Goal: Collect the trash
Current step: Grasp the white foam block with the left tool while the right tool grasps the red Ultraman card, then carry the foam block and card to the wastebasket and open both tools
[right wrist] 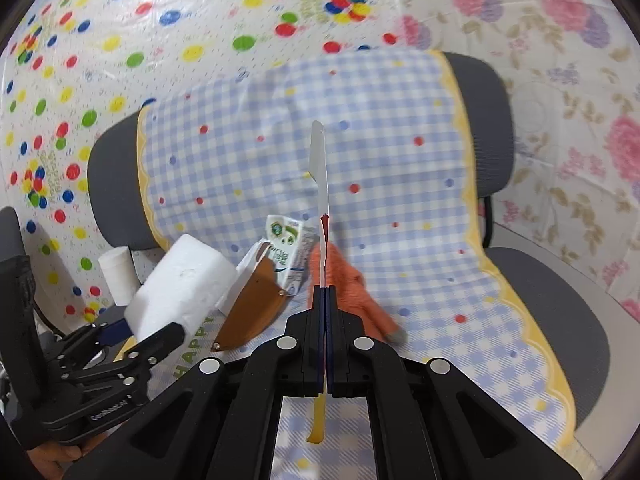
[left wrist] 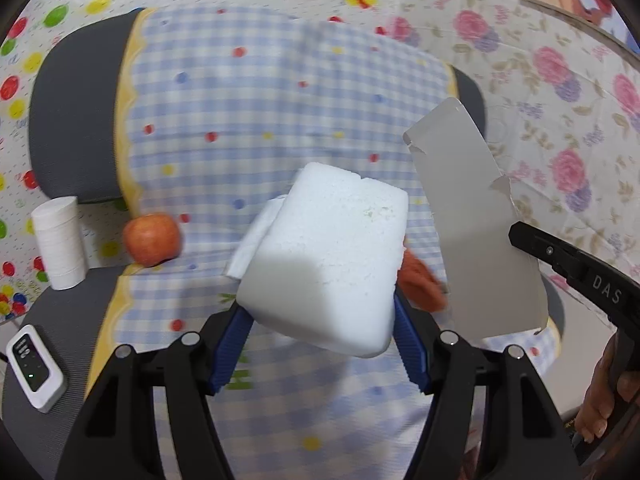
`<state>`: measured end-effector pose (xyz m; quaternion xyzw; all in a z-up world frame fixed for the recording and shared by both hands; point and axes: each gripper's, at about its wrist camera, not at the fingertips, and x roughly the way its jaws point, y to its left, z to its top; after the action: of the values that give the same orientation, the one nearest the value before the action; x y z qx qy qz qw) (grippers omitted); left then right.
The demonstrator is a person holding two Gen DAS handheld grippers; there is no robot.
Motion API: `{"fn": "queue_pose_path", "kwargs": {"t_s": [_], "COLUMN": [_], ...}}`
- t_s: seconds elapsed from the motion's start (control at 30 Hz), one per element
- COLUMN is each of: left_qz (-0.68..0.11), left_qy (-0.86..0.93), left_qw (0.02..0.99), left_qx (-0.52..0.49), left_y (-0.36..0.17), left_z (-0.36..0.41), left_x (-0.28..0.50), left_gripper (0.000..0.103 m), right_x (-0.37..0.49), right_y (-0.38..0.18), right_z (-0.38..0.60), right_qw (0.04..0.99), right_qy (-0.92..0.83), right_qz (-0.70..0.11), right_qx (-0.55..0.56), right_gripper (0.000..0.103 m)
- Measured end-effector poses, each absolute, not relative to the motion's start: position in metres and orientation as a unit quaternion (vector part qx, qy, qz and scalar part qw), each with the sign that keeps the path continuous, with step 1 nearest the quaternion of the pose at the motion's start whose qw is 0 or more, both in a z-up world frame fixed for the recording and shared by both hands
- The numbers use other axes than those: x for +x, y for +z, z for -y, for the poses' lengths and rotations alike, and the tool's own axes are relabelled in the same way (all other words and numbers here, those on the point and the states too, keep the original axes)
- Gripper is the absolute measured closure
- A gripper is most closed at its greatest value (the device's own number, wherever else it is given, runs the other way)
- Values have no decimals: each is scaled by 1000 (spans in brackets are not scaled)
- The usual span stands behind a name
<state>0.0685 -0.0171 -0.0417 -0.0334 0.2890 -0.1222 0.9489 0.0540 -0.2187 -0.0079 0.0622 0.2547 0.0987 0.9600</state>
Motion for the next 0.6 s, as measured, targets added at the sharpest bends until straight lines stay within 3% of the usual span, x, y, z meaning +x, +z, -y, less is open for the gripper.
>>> {"fn": "queue_pose_path", "kwargs": {"t_s": [0.6], "left_qz": [-277], "left_qy": [-271], "left_qw": [922], "left_qx": [21], "left_y": [-40], "left_z": [143], "left_x": [15], "left_gripper": [39], "right_x": [-46], "right_y": [-13], "right_z": [324], "right_qw": [964], "right_qy": [-18], "right_qz": [-242], "right_qx": [105], "right_gripper": [102]}}
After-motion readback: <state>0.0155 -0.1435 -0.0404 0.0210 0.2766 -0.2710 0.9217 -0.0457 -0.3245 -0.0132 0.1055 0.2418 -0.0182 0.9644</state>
